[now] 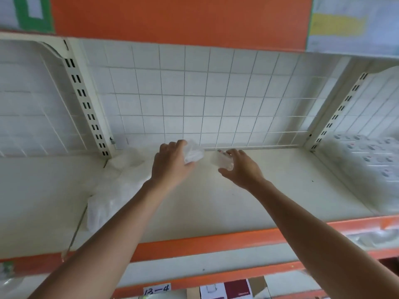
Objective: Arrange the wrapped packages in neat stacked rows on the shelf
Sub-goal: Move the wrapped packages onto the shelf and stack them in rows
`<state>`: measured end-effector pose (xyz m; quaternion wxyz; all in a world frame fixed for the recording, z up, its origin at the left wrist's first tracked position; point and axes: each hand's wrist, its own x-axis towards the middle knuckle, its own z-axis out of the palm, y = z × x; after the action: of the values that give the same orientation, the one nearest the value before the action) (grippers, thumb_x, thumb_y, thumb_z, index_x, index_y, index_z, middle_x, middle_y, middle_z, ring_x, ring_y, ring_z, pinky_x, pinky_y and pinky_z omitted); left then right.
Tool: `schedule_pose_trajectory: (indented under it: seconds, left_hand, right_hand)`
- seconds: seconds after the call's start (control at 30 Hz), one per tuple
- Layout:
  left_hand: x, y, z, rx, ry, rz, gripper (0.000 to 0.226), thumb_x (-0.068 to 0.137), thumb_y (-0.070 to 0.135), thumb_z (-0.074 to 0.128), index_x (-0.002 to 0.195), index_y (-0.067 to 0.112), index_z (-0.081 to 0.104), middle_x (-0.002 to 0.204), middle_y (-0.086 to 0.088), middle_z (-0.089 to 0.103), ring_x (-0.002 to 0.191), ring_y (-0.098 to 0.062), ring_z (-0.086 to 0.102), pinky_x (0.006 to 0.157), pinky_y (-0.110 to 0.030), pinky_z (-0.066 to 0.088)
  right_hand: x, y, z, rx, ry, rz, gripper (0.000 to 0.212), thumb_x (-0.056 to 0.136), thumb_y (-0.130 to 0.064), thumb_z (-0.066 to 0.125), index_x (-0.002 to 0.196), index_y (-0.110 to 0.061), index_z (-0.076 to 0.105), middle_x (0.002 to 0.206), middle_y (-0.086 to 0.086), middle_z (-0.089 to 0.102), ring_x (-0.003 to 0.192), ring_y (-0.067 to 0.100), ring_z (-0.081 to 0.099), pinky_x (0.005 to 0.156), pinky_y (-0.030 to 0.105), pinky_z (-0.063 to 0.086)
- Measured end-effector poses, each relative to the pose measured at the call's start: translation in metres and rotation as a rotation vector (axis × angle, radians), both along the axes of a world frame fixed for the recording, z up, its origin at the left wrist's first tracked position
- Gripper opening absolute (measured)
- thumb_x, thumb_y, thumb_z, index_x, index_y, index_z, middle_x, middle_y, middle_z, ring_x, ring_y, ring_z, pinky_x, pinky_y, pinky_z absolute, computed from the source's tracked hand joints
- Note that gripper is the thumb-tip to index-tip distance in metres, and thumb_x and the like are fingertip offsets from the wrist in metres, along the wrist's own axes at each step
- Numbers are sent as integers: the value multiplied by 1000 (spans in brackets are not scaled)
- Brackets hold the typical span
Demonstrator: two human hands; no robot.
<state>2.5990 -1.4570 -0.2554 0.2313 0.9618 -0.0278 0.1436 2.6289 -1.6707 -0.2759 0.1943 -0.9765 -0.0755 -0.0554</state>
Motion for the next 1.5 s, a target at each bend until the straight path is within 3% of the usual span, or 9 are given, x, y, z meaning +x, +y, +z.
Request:
schedule_pose_trajectory:
  seconds: [0.47, 0.87, 0.97, 1.2, 1.33, 1.5]
  left_hand:
    - [0, -163, 9, -87, -44, -260, 55, 82, 34, 69, 129, 16, 47, 121, -8, 58, 113, -31, 46, 88, -38, 44]
    - [-19, -418, 29, -21, -90, -351, 63, 81, 34, 69, 135, 10, 45, 128, -12, 56, 118, -34, 46, 92, -39, 41]
    - [-26, -482, 35, -20, -94, -359, 65, 81, 37, 69, 136, 11, 44, 130, -12, 55, 120, -33, 44, 96, -39, 41]
    - [-26, -588, 41, 35, -74, -431, 61, 83, 31, 66, 135, 6, 44, 131, -14, 52, 122, -33, 42, 99, -38, 38]
    - [-9, -632, 42, 34, -47, -469, 57, 84, 30, 64, 132, 7, 46, 131, -11, 51, 123, -31, 40, 100, -39, 39]
    - [24, -674, 42, 37, -16, -515, 57, 84, 31, 64, 133, 9, 44, 133, -9, 49, 124, -28, 40, 98, -38, 40]
  right_hand:
    - [-57, -157, 36, -2, -164, -247, 58, 78, -42, 71, 127, -18, 50, 120, 6, 58, 111, 28, 53, 82, 37, 45]
    - [-103, -401, 50, 61, -257, -337, 58, 78, -39, 72, 128, -17, 50, 123, 8, 54, 111, 31, 53, 83, 40, 48]
    - [-114, -465, 55, 110, -274, -381, 60, 79, -34, 71, 132, -18, 46, 124, 8, 50, 102, 33, 57, 75, 36, 45]
    - [-122, -567, 52, 137, -210, -434, 74, 80, -35, 66, 145, -35, 30, 120, 11, 48, 93, 38, 60, 79, 36, 45]
    - [-112, -610, 47, 139, -192, -471, 69, 81, -35, 66, 142, -28, 32, 120, 11, 48, 90, 36, 60, 74, 34, 42]
    - [-84, -650, 45, 124, -199, -480, 66, 80, -36, 68, 135, -20, 37, 125, 6, 52, 99, 29, 59, 74, 34, 45]
